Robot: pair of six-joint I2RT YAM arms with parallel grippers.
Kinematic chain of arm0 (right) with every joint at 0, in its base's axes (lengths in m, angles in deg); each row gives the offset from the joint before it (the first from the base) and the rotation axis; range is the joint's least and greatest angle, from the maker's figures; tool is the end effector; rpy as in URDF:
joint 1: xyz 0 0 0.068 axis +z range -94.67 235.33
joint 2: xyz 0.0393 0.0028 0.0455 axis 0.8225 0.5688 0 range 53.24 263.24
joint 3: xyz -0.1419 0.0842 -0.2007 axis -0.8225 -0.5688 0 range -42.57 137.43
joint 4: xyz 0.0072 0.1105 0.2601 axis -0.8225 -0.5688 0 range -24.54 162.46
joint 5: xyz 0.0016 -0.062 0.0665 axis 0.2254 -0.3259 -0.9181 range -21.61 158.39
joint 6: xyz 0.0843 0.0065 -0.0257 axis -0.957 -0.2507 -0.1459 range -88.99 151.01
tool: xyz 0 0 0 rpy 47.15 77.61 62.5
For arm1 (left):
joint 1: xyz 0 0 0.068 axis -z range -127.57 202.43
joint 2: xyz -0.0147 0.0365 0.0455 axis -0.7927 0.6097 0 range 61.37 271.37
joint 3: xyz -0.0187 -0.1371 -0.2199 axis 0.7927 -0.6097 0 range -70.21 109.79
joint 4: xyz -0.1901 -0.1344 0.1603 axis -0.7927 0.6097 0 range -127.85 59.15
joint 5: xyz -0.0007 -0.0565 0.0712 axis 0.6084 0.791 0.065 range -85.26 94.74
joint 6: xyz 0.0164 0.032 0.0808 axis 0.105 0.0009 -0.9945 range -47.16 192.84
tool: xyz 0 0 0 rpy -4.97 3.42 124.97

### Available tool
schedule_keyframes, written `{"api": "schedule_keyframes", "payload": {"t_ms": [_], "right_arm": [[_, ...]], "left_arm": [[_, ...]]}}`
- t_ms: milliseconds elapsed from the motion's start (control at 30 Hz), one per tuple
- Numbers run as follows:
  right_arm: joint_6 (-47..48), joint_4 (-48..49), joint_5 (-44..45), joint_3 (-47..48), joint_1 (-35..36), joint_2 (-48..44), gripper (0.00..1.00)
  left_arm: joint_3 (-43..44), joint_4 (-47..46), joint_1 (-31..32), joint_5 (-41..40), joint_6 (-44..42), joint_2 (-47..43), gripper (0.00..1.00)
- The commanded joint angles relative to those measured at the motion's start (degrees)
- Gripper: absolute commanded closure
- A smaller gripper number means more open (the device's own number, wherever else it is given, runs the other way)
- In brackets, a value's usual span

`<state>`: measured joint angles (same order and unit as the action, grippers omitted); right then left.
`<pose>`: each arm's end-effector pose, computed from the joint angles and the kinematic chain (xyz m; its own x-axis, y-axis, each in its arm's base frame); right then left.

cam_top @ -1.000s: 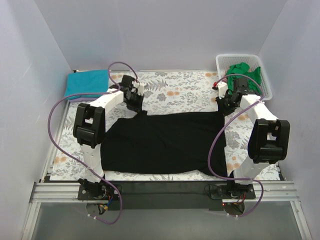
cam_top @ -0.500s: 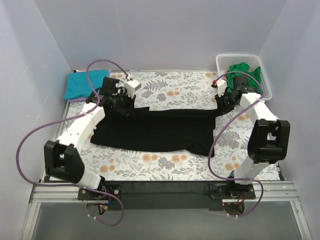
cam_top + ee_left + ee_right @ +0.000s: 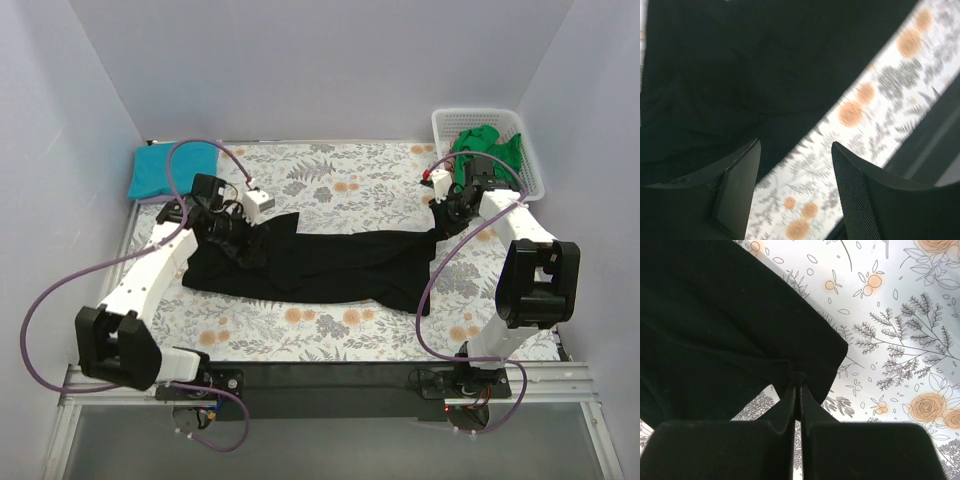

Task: Fold and stack the t-shirts
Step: Flatten the tshirt out

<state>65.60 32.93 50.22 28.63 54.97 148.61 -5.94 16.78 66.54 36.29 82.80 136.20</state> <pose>0.3782 0.0220 0.1749 -0.6631 -0.5351 -0.5234 -0.6177 0.7862 -0.0213 0.2688 -0.1100 0.2373 -0.9399 0.0842 -0.3310 0.2619 0.7997 -0.5403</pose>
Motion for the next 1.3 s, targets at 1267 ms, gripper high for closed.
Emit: {"api": "schedule_keyframes", "payload": {"t_ms": [1267], "right_arm": [[0.57, -1.08, -1.69, -1.41, -0.34, 0.16, 0.99]], "left_arm": [[35.84, -0.23, 0.66, 13.10, -6.35, 48.57, 0.38]]}}
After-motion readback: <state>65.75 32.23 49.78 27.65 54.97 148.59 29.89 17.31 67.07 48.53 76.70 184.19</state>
